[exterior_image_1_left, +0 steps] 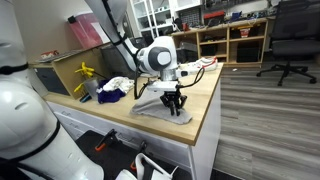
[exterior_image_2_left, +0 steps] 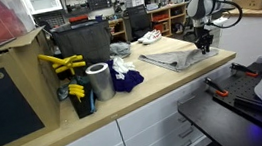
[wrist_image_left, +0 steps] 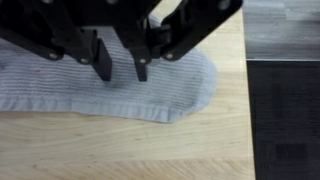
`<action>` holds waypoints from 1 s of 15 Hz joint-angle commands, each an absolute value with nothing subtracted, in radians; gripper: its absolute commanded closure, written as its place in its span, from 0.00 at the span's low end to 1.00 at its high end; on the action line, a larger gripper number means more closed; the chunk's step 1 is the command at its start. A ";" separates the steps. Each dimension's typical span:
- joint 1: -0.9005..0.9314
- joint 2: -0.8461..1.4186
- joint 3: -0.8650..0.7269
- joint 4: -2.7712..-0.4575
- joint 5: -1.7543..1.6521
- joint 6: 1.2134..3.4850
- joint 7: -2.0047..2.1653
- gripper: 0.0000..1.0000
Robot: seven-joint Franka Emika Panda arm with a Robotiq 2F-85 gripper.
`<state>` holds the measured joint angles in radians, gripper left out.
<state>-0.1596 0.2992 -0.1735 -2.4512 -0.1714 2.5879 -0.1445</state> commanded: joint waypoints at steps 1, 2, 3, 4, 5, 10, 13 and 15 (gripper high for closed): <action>-0.138 0.196 -0.128 -2.530 -0.155 2.584 -0.158 0.36; -0.130 0.187 -0.110 -2.537 -0.148 2.584 -0.162 0.29; -0.121 0.179 -0.091 -2.543 -0.142 2.580 -0.167 0.22; -0.109 0.179 -0.071 -2.546 -0.135 2.582 -0.169 0.14; -0.097 0.178 -0.053 -2.548 -0.132 2.580 -0.168 0.07; -0.034 0.224 0.043 -2.526 -0.112 2.559 -0.210 0.00; -0.003 0.233 0.097 -2.522 -0.091 2.542 -0.248 0.00; 0.013 0.236 0.124 -2.518 -0.081 2.525 -0.269 0.00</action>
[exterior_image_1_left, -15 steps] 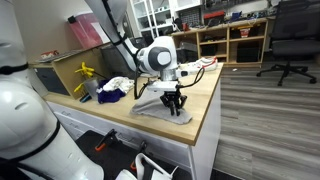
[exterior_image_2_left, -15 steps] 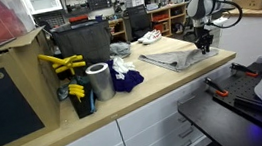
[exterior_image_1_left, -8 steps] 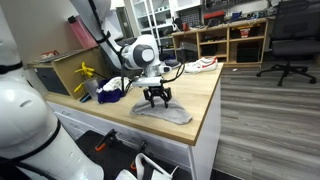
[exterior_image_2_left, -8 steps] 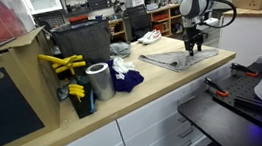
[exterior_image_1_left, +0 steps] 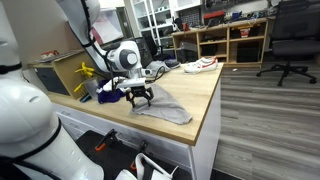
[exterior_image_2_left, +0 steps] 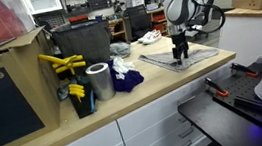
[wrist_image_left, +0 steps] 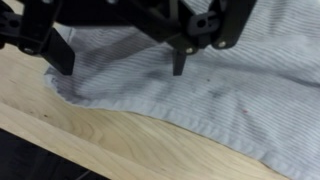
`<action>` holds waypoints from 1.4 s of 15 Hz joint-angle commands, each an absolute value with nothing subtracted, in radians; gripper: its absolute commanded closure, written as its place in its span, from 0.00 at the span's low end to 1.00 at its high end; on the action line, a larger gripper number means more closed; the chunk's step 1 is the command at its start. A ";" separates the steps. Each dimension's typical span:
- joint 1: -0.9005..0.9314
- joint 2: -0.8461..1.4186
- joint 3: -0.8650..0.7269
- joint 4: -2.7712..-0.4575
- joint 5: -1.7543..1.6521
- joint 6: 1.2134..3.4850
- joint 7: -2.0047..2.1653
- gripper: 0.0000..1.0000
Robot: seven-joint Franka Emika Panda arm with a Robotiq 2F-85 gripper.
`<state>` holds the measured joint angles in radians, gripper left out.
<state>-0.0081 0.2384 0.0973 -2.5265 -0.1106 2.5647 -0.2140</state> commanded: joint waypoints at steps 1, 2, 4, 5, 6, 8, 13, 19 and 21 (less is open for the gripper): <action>0.020 0.239 0.132 -2.514 -0.080 2.517 -0.274 0.00; 0.026 0.241 0.138 -2.511 -0.079 2.510 -0.280 0.00; 0.034 0.242 0.144 -2.507 -0.081 2.495 -0.284 0.00; 0.036 0.241 0.145 -2.508 -0.082 2.487 -0.285 0.00; 0.038 0.240 0.145 -2.507 -0.083 2.482 -0.285 0.00; 0.040 0.241 0.145 -2.508 -0.080 2.474 -0.288 0.00; 0.040 0.255 0.149 -2.506 -0.076 2.462 -0.306 0.26; 0.033 0.261 0.156 -2.510 -0.059 2.459 -0.332 0.73; 0.031 0.252 0.158 -2.510 -0.051 2.456 -0.339 0.88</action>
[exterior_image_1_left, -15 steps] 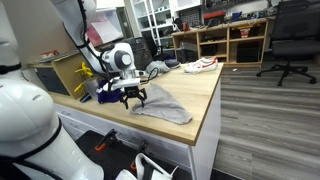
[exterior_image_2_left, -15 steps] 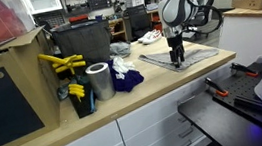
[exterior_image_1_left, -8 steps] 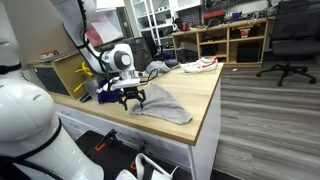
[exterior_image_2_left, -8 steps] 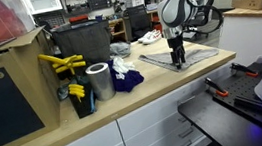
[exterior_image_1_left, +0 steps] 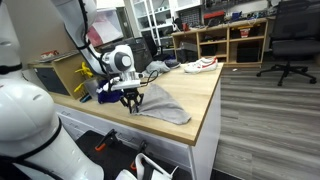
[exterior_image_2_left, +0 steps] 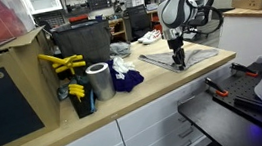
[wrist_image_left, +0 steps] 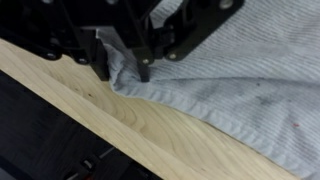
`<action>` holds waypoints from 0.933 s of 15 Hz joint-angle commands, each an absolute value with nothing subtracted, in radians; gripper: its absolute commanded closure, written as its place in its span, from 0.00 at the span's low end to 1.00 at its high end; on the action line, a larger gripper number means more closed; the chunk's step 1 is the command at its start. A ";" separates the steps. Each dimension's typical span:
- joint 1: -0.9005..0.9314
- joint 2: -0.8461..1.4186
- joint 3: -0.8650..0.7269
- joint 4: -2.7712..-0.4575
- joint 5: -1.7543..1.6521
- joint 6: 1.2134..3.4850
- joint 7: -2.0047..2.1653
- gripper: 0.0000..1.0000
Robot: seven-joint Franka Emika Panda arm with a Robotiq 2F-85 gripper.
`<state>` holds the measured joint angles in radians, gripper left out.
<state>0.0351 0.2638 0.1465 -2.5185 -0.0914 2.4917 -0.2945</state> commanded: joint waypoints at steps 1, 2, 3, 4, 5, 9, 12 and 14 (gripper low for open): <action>0.030 0.248 0.159 -2.511 -0.048 2.455 -0.343 0.95; 0.028 0.243 0.159 -2.512 -0.042 2.453 -0.354 0.99; 0.028 0.240 0.159 -2.512 -0.037 2.452 -0.359 1.00; 0.028 0.235 0.159 -2.513 -0.032 2.450 -0.366 1.00; 0.027 0.231 0.158 -2.514 -0.027 2.450 -0.372 0.98; 0.012 0.194 0.157 -2.515 0.002 2.436 -0.402 0.98; -0.014 0.144 0.146 -2.501 0.068 2.389 -0.451 0.98; -0.027 0.115 0.126 -2.483 0.095 2.359 -0.468 0.98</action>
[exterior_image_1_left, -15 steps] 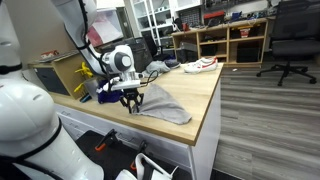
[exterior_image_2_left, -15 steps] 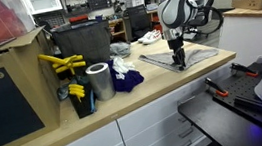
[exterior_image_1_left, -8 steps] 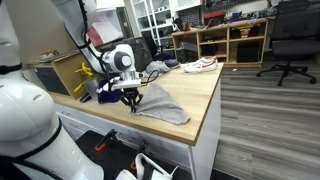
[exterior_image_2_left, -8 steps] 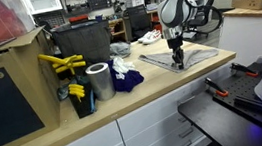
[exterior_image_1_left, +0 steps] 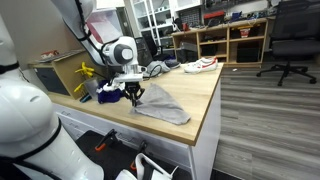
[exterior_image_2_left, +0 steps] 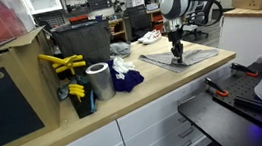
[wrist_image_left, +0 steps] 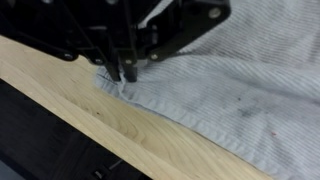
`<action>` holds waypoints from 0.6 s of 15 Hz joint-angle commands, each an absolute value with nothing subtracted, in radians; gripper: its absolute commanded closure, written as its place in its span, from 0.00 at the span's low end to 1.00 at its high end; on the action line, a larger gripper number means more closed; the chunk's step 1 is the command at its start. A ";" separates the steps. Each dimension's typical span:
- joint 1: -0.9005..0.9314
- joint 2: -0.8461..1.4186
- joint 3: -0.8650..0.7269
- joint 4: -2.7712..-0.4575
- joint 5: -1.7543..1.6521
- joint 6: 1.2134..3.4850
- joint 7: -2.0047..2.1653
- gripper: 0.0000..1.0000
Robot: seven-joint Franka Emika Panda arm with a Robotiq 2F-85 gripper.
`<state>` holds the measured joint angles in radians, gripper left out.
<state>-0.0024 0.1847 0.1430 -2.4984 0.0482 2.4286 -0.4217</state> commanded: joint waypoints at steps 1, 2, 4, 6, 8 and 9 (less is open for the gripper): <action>-0.030 0.103 0.113 -2.474 0.099 2.349 -0.468 0.98; -0.032 0.094 0.100 -2.465 0.094 2.344 -0.462 0.98; -0.030 0.088 0.075 -2.448 0.067 2.360 -0.439 0.98; -0.028 0.113 0.053 -2.414 0.037 2.390 -0.416 0.98; -0.030 0.139 0.035 -2.371 0.012 2.392 -0.394 0.98; -0.031 0.150 0.027 -2.351 0.000 2.392 -0.380 0.98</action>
